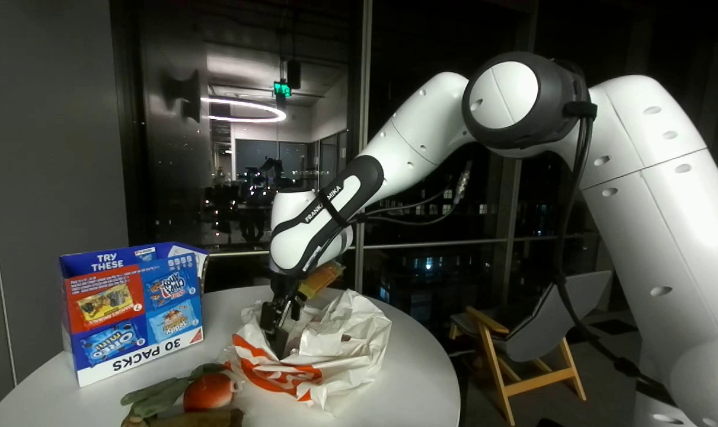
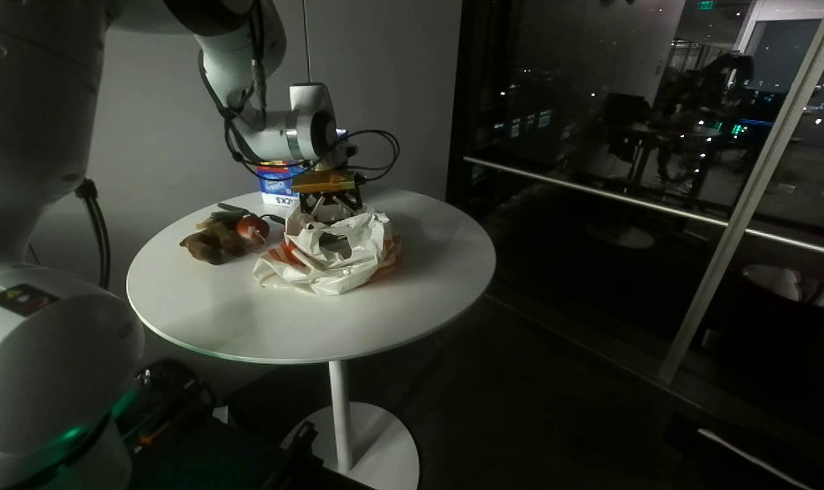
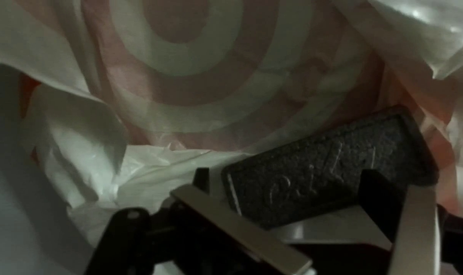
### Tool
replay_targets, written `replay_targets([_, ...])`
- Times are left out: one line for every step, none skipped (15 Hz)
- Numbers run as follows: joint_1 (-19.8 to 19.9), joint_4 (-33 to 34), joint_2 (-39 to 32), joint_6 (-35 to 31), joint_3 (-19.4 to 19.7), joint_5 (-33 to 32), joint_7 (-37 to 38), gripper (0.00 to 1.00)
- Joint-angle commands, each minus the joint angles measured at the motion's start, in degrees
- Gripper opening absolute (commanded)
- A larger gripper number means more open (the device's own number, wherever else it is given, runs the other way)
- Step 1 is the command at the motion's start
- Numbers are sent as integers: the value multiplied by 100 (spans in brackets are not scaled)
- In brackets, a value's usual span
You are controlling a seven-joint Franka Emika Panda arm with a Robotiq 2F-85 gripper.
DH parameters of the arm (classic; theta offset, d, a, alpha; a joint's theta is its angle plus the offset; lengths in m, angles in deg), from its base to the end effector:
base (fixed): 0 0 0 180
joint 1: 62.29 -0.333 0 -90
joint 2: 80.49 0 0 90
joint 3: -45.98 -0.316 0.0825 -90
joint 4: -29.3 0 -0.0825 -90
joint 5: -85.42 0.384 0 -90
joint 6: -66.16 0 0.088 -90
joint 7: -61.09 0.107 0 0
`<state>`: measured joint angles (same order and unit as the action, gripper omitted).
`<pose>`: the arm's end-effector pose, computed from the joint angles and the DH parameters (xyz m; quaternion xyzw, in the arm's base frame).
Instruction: Remove the moose toy, the beetroot plushy and the duster from the plastic
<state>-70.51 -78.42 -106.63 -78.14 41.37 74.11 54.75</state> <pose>0.6373 0.1432 0.2853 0.9669 0.2330 0.0948 0.0421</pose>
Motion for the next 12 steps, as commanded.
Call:
replay_targets([-78, 35, -7, -24, 72, -70, 242, 100])
replay_targets([-130, 52, -14, -45, 112, -100, 379, 100])
replay_targets([-159, 58, -19, -59, 130, -107, 443, 100])
replay_targets([-173, 59, -21, -68, 137, -109, 476, 100])
replay_targets([-177, 62, -24, -75, 142, -109, 496, 100])
replay_targets([-176, 65, -28, -80, 148, -109, 501, 100])
replay_targets([-175, 67, -31, -84, 154, -110, 503, 100])
replay_targets([-408, 207, -69, -17, 424, -376, 1104, 100])
replay_targets([-541, 302, -80, 131, 583, -440, 1619, 100])
replay_targets([-609, 336, -86, 199, 680, -520, 1934, 100])
replay_targets([-694, 353, -96, 306, 786, -613, 2289, 100])
replay_targets([-767, 380, -124, 448, 873, -680, 2618, 100])
